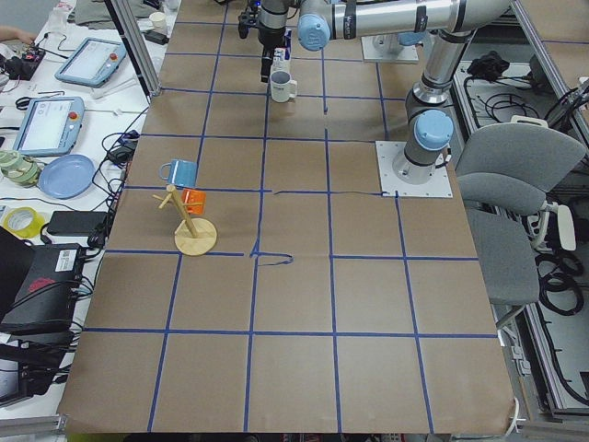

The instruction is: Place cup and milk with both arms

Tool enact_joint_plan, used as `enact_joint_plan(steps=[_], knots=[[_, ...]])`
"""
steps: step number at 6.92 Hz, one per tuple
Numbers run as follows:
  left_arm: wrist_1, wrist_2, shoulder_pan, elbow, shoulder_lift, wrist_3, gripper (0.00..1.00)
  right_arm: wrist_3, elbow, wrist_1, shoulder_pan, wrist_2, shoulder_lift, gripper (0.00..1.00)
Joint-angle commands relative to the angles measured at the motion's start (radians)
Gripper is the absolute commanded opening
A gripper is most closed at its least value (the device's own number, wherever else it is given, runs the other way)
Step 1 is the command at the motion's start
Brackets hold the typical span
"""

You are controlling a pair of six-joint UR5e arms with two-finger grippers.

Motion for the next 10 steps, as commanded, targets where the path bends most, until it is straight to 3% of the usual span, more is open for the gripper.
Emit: enact_joint_plan(steps=[1, 3, 4, 5, 6, 8, 10], knots=[[-0.023, 0.002, 0.019, 0.047, 0.006, 0.014, 1.00, -0.010, 0.005, -0.003, 0.004, -0.001, 0.004, 0.24], [-0.037, 0.002, 0.037, 0.059, 0.008, 0.015, 1.00, -0.011, 0.006, -0.003, 0.004, -0.001, 0.008, 0.41], [-0.060, 0.003, 0.049, 0.067, 0.017, 0.052, 1.00, -0.011, 0.005, -0.007, 0.004, -0.001, 0.014, 0.57], [-0.092, 0.012, 0.066, 0.081, 0.022, 0.111, 1.00, -0.037, 0.000, -0.007, 0.002, -0.004, 0.017, 0.81], [-0.100, 0.012, 0.075, 0.093, 0.022, 0.117, 1.00, -0.050, -0.008, -0.013, -0.002, -0.010, 0.010, 1.00], [-0.135, 0.035, 0.088, 0.128, 0.019, 0.117, 1.00, -0.073, -0.098, -0.004, -0.027, -0.024, -0.053, 1.00], [-0.144, 0.045, 0.083, 0.133, 0.014, 0.117, 1.00, -0.071, -0.217, 0.141, -0.094, -0.071, -0.137, 1.00]])
